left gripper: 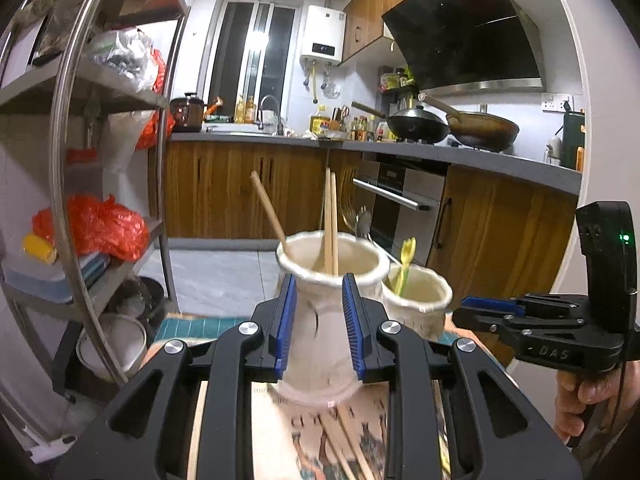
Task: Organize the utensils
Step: 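Grasp another chopstick with left tool while right grasps the yellow utensil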
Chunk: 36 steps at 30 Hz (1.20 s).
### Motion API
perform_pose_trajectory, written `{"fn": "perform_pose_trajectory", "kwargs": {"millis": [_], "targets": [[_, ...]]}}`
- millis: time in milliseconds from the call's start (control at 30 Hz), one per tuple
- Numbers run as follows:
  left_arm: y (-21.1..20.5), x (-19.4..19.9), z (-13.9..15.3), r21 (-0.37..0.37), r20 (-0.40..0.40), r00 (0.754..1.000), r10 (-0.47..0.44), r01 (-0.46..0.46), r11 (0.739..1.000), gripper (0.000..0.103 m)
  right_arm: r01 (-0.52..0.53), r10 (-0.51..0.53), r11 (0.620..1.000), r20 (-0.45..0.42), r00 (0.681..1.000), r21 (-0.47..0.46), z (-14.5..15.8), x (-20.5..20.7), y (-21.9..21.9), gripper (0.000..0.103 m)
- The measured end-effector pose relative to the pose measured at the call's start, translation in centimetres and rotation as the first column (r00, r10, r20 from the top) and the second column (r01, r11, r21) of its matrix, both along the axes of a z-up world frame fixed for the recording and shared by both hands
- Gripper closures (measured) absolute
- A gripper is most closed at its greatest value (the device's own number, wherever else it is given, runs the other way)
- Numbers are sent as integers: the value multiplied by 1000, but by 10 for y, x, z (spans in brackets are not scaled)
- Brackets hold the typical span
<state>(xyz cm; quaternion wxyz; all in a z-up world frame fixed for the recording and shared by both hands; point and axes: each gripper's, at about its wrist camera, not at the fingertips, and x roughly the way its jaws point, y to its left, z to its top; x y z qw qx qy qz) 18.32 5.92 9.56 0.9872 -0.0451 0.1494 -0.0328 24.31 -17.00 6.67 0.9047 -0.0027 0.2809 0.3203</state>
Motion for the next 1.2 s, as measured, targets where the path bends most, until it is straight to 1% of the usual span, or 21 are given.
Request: {"fn": "perform_pose_trajectory", "kwargs": {"millis": [67,167,233,300,367,467,500,533,600,733,833,867,900,933,967,1000,1067,1100,1200], "targets": [[1,-4,-4,9,-9,1000,0,0,1000,79,5,-5,1000,0,1000,-13,-4,-9,-3,80],[2,-8,-13,14,-48,999,-8,9,1000,79,-1,1,1000,-25,1000,-17,-13,-17,-6,80],[2,-7,-25,8,-111,994,-20,21,1000,79,-9,8,1000,-58,998,-27,-23,-22,-7,80],[2,-5,-40,6,-185,982,-30,31,999,79,-23,20,999,-95,995,-33,-34,-25,-7,80],[0,-3,-51,12,-241,970,-39,43,999,80,-41,34,998,-129,991,-48,-43,-29,-4,80],[-7,1,-69,24,-342,937,-73,86,996,79,-80,67,994,-168,983,-72,-54,-37,3,80],[-10,2,-73,26,-361,929,-81,96,995,79,-97,82,992,-178,981,-79,-56,-41,6,80],[-13,3,-77,29,-384,919,-92,112,993,79,-107,90,991,-184,979,-86,-58,-45,9,77],[-17,4,-83,27,-414,903,-115,139,990,80,-128,106,986,-198,975,-103,-62,-53,14,73],[-20,8,-93,31,-469,873,-137,171,985,80,-156,118,973,-214,970,-169,-71,-66,23,73],[-22,10,-101,38,-508,849,-147,192,981,81,-156,112,961,-194,974,-229,-71,-74,31,73],[-22,10,-102,48,-510,848,-146,197,979,82,-155,109,958,-191,975,-242,-71,-76,32,73],[-24,8,-102,68,-510,849,-139,201,977,82,-154,108,953,-185,977,-259,-71,-78,33,74],[-24,9,-103,77,-511,849,-136,203,976,85,-158,111,949,-181,977,-273,-71,-80,35,79],[-24,8,-103,88,-511,850,-130,203,975,88,-162,113,946,-183,977,-280,-71,-82,36,82],[-23,7,-103,96,-512,849,-130,207,974,89,-165,114,943,-186,976,-290,-70,-82,38,86],[-21,6,-103,106,-514,848,-132,215,971,94,-173,116,939,-197,974,-299,-69,-82,38,88],[-21,5,-103,114,-514,848,-131,219,969,94,-174,116,937,-200,973,-302,-69,-81,38,89],[-19,3,-102,133,-514,847,-137,237,962,96,-161,103,934,-192,976,-319,-61,-83,35,99]]}}
